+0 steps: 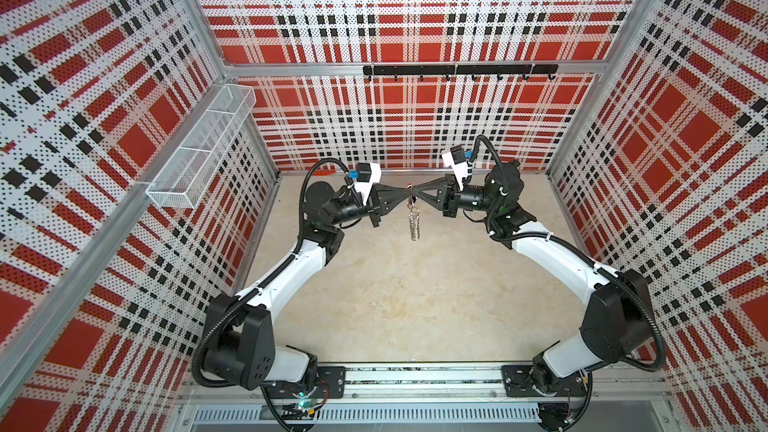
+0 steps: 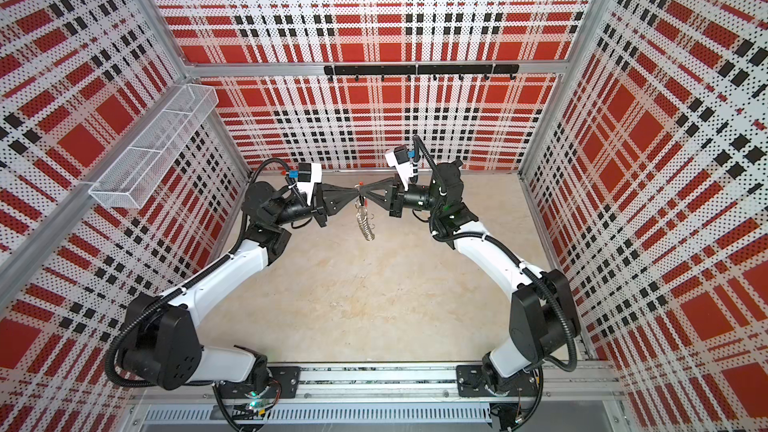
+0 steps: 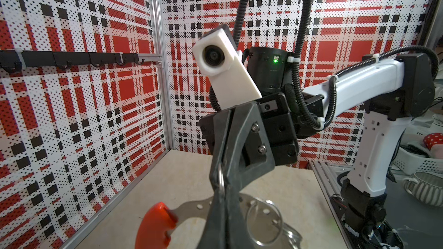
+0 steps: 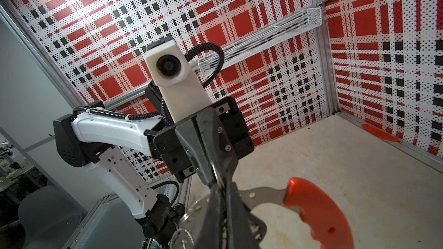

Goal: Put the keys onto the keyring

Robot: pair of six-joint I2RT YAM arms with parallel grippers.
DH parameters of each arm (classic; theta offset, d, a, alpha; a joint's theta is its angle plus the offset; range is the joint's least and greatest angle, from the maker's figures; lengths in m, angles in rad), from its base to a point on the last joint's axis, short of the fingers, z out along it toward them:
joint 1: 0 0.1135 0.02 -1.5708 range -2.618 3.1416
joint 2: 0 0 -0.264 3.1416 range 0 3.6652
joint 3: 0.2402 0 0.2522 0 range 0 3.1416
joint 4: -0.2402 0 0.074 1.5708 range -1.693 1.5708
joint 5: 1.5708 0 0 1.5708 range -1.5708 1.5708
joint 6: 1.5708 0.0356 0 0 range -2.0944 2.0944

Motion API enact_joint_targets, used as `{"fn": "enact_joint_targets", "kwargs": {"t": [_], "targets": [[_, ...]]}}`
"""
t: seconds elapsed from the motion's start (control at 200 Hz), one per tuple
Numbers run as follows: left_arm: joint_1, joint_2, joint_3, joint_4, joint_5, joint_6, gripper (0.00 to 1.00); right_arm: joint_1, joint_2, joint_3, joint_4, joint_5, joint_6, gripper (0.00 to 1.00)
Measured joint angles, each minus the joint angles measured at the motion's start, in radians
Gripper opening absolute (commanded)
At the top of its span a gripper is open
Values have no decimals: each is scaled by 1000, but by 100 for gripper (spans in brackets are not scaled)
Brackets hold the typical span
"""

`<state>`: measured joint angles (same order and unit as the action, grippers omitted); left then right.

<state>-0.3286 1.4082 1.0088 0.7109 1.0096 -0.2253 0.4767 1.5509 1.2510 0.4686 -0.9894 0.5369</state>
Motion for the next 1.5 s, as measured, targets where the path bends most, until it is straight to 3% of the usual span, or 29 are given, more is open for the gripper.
{"fn": "enact_joint_targets", "kwargs": {"t": [0.09,0.21,0.386,0.531,0.702,0.877,1.178,1.503], "targets": [[3,2,0,0,-1,-4,17,1,0,16,-48,9,-42,0],[14,5,0,0,-5,-6,25,2,-1,45,-155,56,-131,0],[35,5,-10,-34,-10,39,26,20,-12,84,-319,153,-286,0],[44,-16,1,-222,-54,243,26,39,-12,114,-469,270,-420,0],[30,-18,169,-608,-153,575,26,52,-12,127,-599,373,-529,0],[21,-15,258,-807,-192,763,27,62,-12,127,-646,412,-578,0],[2,55,325,-967,-180,866,36,68,-12,127,-660,419,-605,0],[-32,90,358,-993,-180,889,35,73,-12,127,-671,414,-609,0]]}}
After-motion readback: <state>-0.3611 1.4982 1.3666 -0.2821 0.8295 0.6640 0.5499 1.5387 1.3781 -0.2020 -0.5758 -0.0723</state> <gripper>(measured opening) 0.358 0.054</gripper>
